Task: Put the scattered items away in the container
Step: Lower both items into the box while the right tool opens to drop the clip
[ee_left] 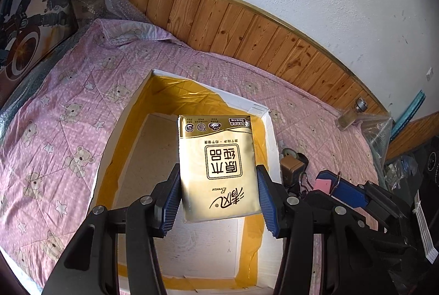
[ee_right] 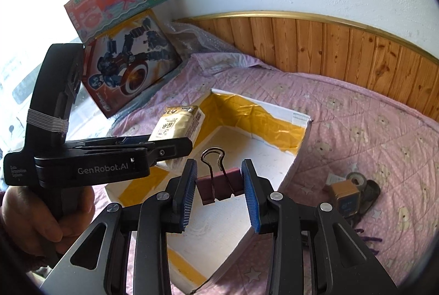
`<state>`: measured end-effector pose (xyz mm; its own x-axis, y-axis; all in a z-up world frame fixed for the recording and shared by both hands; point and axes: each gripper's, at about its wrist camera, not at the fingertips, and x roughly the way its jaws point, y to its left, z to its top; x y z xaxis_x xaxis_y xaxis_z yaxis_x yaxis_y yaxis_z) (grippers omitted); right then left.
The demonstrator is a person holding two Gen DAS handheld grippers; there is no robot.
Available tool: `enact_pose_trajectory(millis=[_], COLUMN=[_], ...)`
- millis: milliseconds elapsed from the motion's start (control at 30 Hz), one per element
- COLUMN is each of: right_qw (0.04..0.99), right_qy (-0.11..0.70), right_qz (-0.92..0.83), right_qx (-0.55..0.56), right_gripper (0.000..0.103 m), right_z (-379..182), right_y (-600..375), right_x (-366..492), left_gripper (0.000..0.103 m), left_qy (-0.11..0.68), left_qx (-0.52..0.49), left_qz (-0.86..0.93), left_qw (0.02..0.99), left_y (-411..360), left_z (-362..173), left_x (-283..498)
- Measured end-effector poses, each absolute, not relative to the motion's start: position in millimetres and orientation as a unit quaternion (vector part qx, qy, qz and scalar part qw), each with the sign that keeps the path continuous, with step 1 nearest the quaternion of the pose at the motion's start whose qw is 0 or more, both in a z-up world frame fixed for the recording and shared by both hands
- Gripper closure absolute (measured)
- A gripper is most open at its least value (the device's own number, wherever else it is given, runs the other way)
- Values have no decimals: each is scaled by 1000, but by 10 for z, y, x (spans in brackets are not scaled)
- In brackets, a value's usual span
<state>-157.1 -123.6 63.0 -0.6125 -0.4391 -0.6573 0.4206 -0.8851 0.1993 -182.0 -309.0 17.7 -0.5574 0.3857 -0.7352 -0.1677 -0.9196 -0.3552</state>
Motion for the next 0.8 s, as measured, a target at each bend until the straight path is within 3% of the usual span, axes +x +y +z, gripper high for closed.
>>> enact_pose_trajectory(millis=[467,800], right_qw=[255,268], right_qy=[17,116], right_qz=[-860,-823], right_qx=[442,487], right_gripper=[67,67], right_z=[303,86], right_y=[-1292,-1514], right_x=[-2441,-2878], left_gripper=[51,50], left_qy=[-79,-105], left_qx=[-502,-539], left_qz=[855,832], left_qw=[104,80], left_y=[-3017,-3047], left_z=[-194,-512], left_x=[-2435,-2772])
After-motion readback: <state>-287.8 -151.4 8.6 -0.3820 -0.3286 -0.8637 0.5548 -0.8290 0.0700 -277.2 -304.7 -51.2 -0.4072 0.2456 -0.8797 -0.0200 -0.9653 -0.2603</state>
